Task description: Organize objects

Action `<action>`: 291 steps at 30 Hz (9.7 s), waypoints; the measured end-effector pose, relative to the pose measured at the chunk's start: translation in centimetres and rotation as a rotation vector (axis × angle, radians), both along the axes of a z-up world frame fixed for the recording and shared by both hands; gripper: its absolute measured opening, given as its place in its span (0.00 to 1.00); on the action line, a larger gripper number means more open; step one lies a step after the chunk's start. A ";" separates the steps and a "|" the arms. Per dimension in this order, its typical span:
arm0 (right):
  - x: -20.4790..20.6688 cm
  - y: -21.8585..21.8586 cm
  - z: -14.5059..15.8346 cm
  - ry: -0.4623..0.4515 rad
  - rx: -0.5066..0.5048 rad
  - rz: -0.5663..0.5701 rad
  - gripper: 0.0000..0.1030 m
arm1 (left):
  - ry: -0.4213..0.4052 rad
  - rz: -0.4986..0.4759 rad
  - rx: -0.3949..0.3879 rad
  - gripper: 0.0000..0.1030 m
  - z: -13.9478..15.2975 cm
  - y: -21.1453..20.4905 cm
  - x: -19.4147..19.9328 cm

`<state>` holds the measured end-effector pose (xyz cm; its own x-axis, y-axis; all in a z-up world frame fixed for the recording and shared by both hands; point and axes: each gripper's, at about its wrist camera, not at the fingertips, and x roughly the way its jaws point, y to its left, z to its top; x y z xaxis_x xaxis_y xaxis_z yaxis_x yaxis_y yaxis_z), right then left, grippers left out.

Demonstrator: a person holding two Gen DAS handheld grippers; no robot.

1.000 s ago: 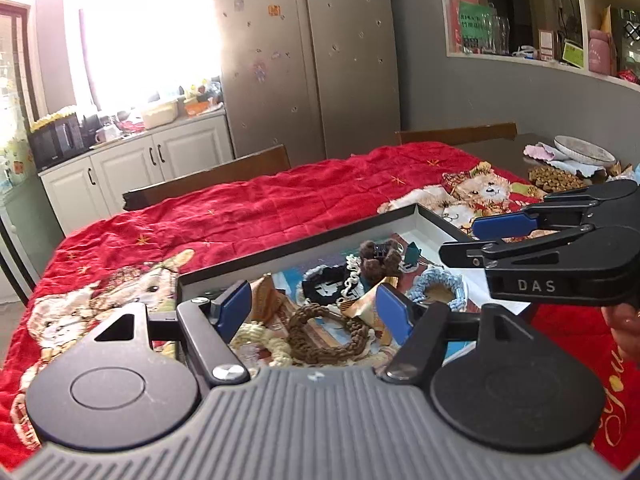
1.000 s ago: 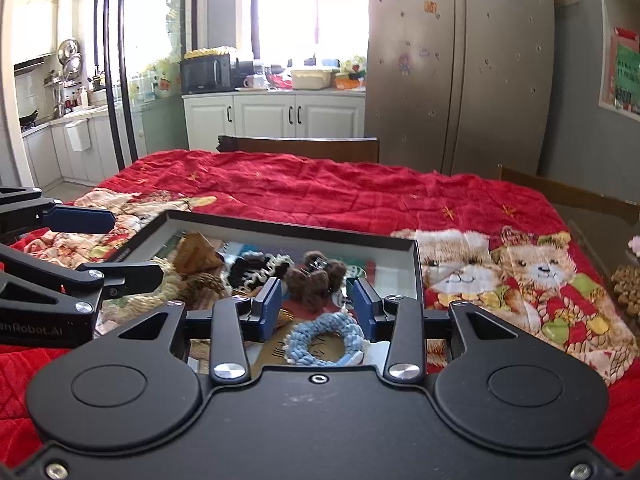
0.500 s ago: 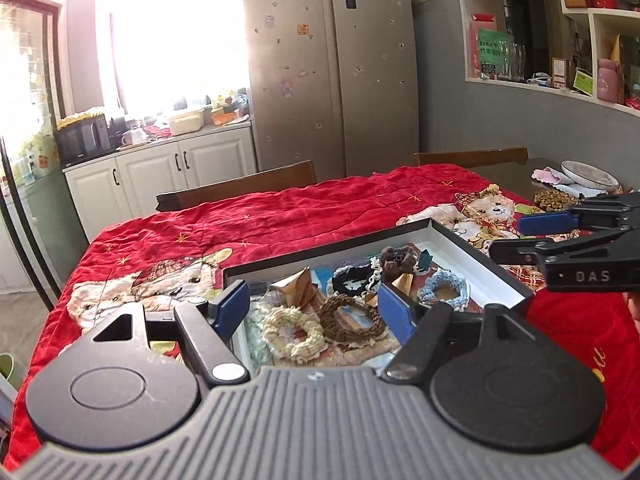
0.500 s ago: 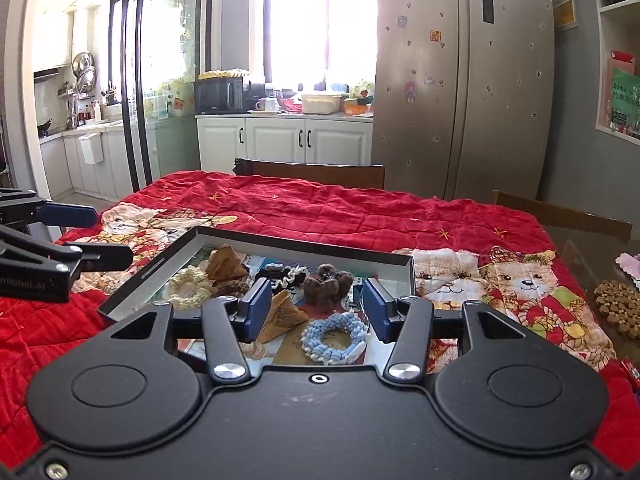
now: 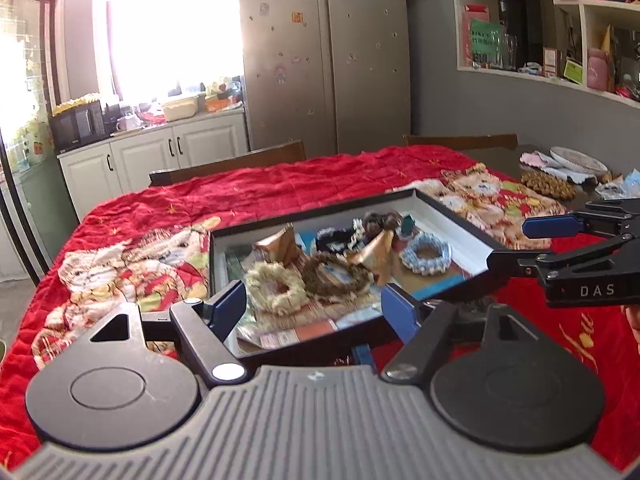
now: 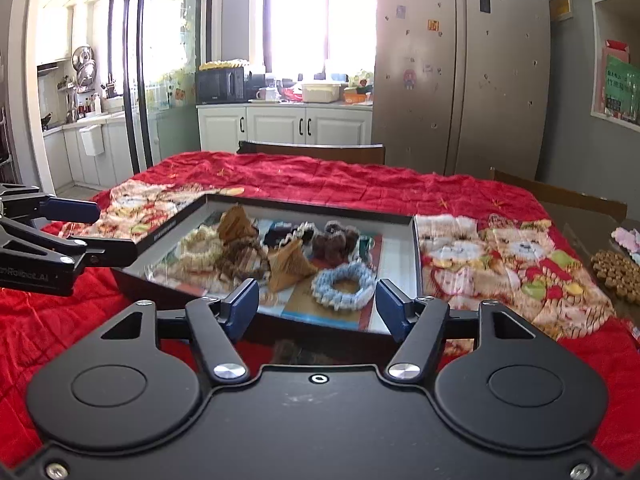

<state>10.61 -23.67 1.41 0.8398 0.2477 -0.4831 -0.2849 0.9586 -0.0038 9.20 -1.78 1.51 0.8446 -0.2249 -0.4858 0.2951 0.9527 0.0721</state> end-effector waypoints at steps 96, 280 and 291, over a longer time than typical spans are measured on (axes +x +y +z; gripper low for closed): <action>-1.7 3.2 -2.1 0.025 -0.081 0.101 0.40 | 0.137 -0.064 -0.099 0.34 -3.2 -1.7 -0.5; 3.9 3.7 2.9 0.001 -0.065 -0.001 0.52 | 0.051 0.102 -0.030 0.89 1.3 -1.0 3.4; -2.0 2.0 3.2 0.034 -0.034 -0.063 0.59 | 0.084 0.113 -0.092 0.95 1.0 0.1 -2.1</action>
<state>8.58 -21.68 4.65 0.8364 0.1774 -0.5186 -0.2242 0.9741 -0.0283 7.07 -1.68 2.53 0.8244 -0.1777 -0.5375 0.1875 0.9816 -0.0369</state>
